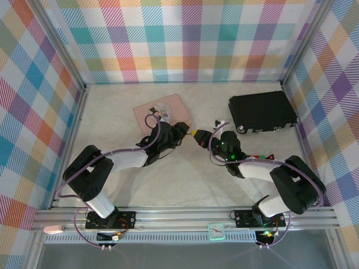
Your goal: Unlock a padlock with a key
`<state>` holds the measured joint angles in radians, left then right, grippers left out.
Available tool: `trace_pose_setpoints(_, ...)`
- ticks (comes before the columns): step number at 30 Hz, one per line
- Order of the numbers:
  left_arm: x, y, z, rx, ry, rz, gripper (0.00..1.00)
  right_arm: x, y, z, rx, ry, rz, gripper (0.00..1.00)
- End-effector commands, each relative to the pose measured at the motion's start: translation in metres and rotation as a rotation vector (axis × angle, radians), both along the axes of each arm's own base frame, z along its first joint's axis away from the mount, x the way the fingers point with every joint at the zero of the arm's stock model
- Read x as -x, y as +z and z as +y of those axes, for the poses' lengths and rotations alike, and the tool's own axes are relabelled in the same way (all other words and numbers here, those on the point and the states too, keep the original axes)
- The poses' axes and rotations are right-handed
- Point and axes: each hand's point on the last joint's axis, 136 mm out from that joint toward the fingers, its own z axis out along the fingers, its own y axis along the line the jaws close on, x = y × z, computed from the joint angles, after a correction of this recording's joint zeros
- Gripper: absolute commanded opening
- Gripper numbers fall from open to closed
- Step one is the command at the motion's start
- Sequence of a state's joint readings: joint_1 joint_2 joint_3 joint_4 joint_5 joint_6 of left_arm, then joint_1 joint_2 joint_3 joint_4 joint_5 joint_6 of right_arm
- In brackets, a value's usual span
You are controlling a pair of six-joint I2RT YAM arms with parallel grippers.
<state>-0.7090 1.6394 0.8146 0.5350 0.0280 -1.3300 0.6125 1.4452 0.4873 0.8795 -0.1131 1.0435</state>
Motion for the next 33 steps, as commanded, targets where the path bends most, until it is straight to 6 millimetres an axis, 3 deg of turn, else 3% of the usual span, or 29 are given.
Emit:
trace_pose_setpoints(1, -0.007, 0.026, -0.011, 0.081, 0.009, -0.058, 0.38, -0.007, 0.014, 0.005, -0.056, -0.009, -0.028, 0.00)
trace_pose_setpoints(11, -0.007, 0.025, -0.012, 0.079, 0.007, -0.059, 0.00, -0.009, 0.010, 0.006, -0.078, -0.013, -0.014, 0.00)
trace_pose_setpoints(14, -0.006, 0.024, -0.010, 0.057, 0.006, -0.066, 0.00, -0.006, 0.015, 0.005, -0.073, -0.002, -0.037, 0.00)
trace_pose_setpoints(15, -0.005, 0.024, -0.009, 0.050, 0.002, -0.074, 0.00, -0.005, 0.016, 0.004, -0.067, 0.006, -0.044, 0.05)
trace_pose_setpoints(17, -0.005, 0.030, -0.008, 0.024, -0.015, -0.112, 0.00, -0.003, 0.018, 0.000, -0.047, 0.031, -0.042, 0.25)
trace_pose_setpoints(20, -0.006, 0.041, -0.003, -0.031, -0.061, -0.177, 0.00, -0.001, 0.022, -0.014, -0.034, 0.062, -0.051, 0.39)
trace_pose_setpoints(25, -0.004, 0.063, 0.002, -0.123, -0.168, -0.292, 0.00, 0.008, 0.030, -0.022, 0.015, 0.196, -0.090, 0.42)
trace_pose_setpoints(33, 0.005, 0.096, -0.007, -0.105, -0.296, -0.456, 0.00, 0.026, 0.059, -0.004, -0.017, 0.396, -0.237, 0.42)
